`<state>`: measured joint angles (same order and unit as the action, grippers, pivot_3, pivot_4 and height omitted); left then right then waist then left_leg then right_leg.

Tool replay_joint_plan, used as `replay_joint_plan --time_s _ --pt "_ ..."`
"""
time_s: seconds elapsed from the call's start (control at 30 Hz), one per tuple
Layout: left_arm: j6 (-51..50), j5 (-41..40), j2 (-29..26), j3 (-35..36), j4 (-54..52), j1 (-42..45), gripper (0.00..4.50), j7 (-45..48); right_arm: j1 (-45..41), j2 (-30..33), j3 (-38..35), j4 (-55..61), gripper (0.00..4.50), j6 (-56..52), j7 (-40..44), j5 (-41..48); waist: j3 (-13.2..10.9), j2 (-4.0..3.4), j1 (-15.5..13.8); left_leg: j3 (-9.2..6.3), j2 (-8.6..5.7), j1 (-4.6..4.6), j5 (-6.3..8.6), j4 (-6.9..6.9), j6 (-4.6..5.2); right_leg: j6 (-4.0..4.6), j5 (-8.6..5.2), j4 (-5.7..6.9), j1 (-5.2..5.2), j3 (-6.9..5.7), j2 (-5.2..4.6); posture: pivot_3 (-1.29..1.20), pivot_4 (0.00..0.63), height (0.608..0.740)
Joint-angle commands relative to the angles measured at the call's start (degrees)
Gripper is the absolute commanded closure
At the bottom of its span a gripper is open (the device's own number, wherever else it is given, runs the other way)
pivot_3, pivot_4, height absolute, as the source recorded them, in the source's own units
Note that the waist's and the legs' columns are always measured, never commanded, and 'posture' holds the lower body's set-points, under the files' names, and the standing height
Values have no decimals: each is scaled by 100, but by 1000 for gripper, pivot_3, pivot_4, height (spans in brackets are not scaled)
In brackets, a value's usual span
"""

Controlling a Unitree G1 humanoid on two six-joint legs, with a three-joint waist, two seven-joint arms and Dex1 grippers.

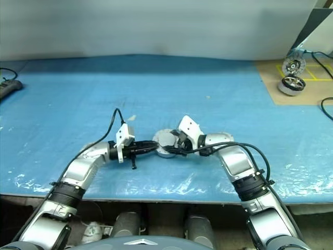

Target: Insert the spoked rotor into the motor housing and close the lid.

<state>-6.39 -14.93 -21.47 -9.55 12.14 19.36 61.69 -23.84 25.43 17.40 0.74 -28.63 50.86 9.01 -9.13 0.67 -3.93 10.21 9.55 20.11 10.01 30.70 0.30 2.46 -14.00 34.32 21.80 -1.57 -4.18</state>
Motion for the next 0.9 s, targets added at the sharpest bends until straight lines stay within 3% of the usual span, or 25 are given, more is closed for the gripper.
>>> replay_joint_plan --time_s 0.03,0.1,0.6,0.73,0.9 --pt "-88 60 49 18 -213 -5 4135 -266 303 49 327 -577 1511 -263 -110 -309 0 0 0 0 0 0 0 0 0 0 0 0 0 0 0 0 150 740" --pt "-56 118 61 10 -162 17 4483 -340 295 45 322 -566 1511 -265 -128 -308 0 0 0 0 -1 0 0 0 0 0 0 0 -1 0 0 0 150 740" --pt "559 599 20 -245 502 8 4483 -369 256 42 186 -516 1511 -228 -83 -140 16 -9 -7 -5 -2 -14 1 -11 1 -6 -3 -55 -33 0 -1 0 150 740" --pt "556 596 34 -301 413 -20 4500 -372 268 -48 -62 -324 146 -82 -134 27 18 -4 -11 -4 -3 -11 1 -11 1 -7 -2 -62 -35 0 -1 0 150 740" --pt "359 533 56 -332 185 6 4500 -409 32 -220 -815 291 40 -1042 -39 1005 15 -11 -43 -3 -6 0 1 -30 1 -4 -1 -60 -22 -1 -1 0 150 740"
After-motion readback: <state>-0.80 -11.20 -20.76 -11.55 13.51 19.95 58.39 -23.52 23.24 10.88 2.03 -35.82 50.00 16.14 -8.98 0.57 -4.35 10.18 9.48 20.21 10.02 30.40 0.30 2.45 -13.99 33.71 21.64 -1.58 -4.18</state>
